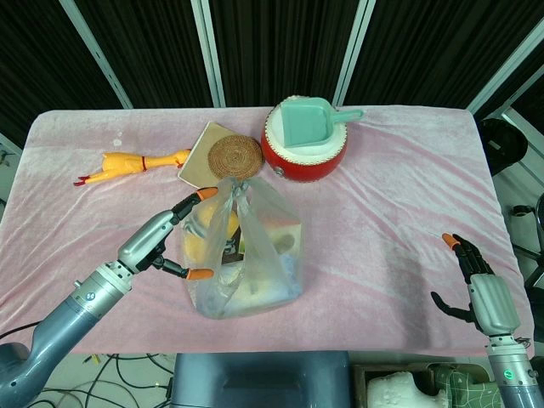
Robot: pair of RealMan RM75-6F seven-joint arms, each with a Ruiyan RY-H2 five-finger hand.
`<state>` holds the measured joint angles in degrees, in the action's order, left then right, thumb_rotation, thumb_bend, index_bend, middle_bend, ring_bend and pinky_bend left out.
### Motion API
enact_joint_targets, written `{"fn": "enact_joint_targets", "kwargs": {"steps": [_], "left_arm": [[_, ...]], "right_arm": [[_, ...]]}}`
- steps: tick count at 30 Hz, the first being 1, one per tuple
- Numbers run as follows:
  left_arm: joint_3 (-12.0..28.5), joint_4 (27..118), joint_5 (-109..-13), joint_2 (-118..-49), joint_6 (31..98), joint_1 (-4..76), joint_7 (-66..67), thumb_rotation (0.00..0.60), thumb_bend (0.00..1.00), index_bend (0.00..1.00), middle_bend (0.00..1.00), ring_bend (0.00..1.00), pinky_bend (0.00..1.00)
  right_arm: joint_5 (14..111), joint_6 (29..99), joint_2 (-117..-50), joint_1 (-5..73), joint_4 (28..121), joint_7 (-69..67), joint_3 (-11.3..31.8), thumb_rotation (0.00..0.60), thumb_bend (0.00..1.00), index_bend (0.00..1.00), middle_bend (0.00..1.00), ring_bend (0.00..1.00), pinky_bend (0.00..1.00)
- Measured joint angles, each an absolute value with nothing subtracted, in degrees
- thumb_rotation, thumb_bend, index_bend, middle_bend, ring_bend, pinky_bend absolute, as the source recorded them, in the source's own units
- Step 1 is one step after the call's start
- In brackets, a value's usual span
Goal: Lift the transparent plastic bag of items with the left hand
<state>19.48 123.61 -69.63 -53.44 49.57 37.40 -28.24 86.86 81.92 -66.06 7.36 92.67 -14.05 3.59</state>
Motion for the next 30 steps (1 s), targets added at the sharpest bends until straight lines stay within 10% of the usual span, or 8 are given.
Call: {"fn": "enact_joint_targets", "kwargs": {"steps": [30], "left_arm": [[19.0,122.8,-67.6,-53.9,47.0,39.9,-29.4,0.600,0.00,0.00,0.01,0.00,0.06]], "right_arm": [[87.2,82.1,-66.0,7.3,92.9,-14.1,3.5,0.600,0.22,0.00,0.00,0.00,0.18]]}}
